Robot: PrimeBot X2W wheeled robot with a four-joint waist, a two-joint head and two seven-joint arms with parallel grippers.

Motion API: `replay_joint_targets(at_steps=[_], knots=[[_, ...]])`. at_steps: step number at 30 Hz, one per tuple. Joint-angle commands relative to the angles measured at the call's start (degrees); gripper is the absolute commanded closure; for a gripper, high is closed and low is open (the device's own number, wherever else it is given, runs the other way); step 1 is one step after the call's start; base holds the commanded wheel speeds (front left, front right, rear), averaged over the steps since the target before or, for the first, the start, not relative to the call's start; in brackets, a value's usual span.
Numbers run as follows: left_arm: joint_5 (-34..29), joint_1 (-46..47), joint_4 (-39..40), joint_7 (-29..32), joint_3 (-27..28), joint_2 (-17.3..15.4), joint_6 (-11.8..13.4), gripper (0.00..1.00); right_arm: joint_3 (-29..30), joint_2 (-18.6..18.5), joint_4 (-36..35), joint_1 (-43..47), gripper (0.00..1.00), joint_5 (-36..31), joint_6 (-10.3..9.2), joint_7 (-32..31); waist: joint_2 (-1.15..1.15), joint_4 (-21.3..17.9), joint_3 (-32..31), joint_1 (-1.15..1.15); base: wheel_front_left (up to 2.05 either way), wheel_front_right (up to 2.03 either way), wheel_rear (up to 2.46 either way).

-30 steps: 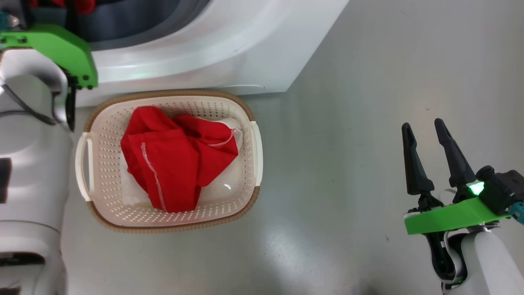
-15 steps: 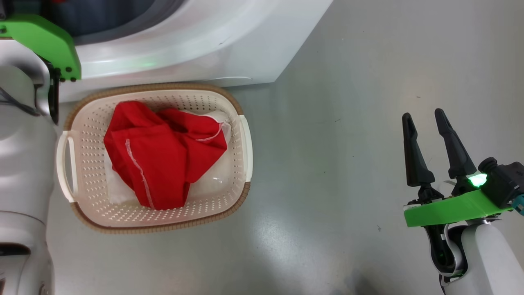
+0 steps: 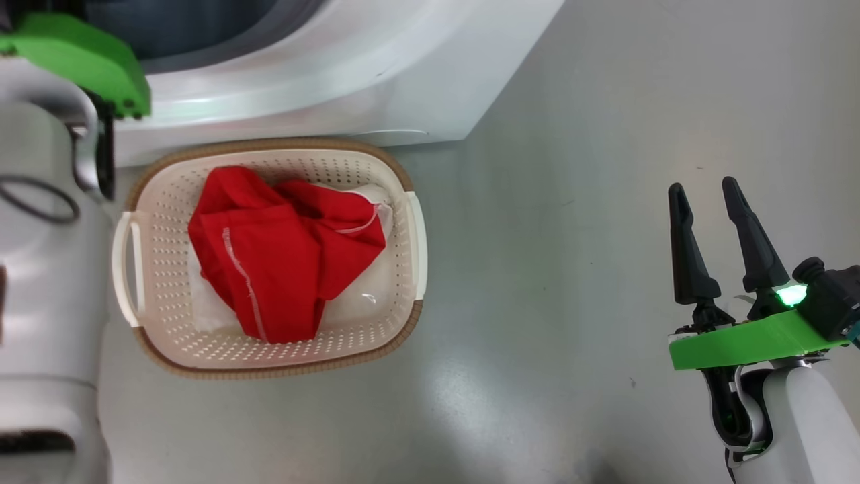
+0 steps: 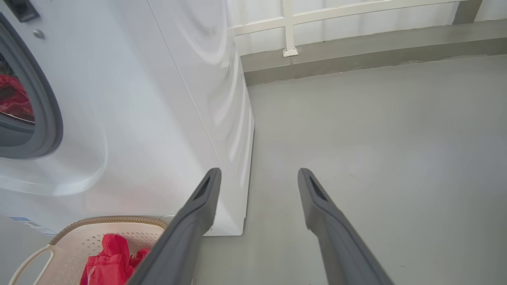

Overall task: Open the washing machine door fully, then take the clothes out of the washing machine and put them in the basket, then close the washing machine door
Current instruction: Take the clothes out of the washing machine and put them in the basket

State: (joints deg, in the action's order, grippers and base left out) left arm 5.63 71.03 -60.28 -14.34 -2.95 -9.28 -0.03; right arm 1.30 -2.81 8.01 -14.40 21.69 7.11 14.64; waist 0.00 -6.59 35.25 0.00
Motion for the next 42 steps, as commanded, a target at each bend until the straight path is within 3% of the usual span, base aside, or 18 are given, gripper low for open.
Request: replay_joint_targets(at_steps=[1, 12, 26, 42], knots=[[0.61, -3.51, 4.52, -0.64, 1.18, -2.02, 0.16, 1.0, -0.79, -0.07, -1.39, 0.15, 0.0, 0.14, 0.37, 0.36, 0.0, 0.58, -0.44, 0.0, 0.0, 0.0, 0.0], [0.5, -18.16, 27.17, -0.65, 4.77, 1.0, 0.68, 1.0, 0.22, -0.07, -1.43, 0.87, 0.0, -0.75, 0.37, 0.36, 0.0, 2.59, -1.94, 0.0, 0.0, 0.0, 0.0], [-0.95, -32.43, 49.27, -0.65, 8.9, 4.66, -1.16, 1.0, 0.47, -0.07, -1.52, 2.28, 0.0, -1.49, 0.37, 0.36, 0.0, 3.92, -3.49, 0.0, 0.0, 0.0, 0.0], [0.85, -45.62, 75.34, -0.65, 8.79, 6.37, -1.67, 1.0, 0.39, -0.07, -1.52, 2.8, 0.0, -2.2, 0.37, 0.36, 0.0, 4.58, -3.96, 0.0, 0.0, 0.0, 0.0]])
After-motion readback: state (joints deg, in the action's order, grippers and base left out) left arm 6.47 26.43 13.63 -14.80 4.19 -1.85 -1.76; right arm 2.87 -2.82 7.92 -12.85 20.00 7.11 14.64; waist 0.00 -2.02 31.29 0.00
